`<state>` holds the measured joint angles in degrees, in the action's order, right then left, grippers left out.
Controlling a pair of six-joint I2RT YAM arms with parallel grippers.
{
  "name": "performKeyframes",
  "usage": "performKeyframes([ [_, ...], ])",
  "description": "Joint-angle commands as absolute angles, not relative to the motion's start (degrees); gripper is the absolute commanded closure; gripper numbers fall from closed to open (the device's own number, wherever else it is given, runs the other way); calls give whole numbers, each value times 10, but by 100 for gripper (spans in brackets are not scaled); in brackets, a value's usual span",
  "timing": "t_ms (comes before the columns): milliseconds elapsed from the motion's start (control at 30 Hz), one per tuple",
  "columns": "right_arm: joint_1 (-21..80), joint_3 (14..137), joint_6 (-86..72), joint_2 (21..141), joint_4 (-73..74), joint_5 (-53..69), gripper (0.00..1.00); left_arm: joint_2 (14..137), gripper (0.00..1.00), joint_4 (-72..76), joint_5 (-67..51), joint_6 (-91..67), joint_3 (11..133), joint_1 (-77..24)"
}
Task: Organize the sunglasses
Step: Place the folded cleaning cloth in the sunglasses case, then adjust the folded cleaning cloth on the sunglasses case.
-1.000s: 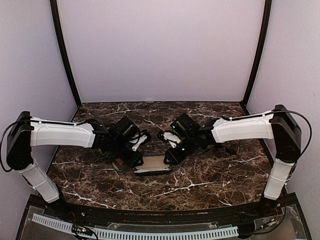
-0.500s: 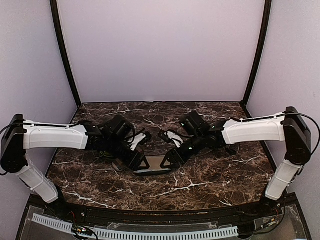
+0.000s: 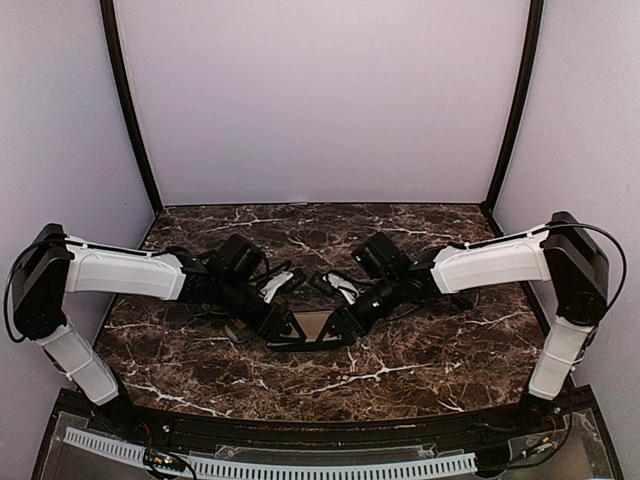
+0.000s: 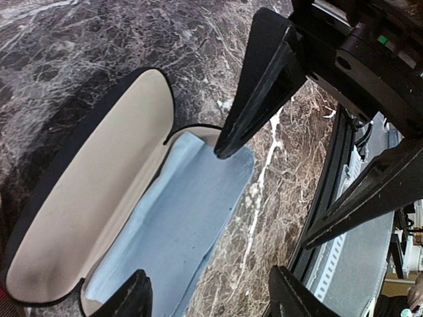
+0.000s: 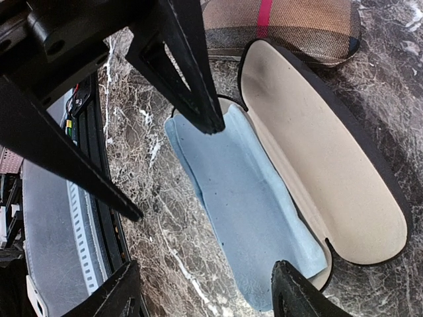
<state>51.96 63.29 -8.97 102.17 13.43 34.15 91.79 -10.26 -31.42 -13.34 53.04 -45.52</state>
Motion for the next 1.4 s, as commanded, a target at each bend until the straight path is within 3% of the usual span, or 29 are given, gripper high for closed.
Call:
performKeyframes([
  [0, 519, 632, -82, 1034, 109, 359, 32, 931, 39, -76, -351, -138, 524, -452],
  [467, 520, 611, -92, 1042, 95, 381, 34, 946, 46, -52, -388, -155, 502, -452],
  [1367, 540, 652, -20, 1086, 164, 358, 35, 988, 48, -62, -414, -150, 505, -452],
])
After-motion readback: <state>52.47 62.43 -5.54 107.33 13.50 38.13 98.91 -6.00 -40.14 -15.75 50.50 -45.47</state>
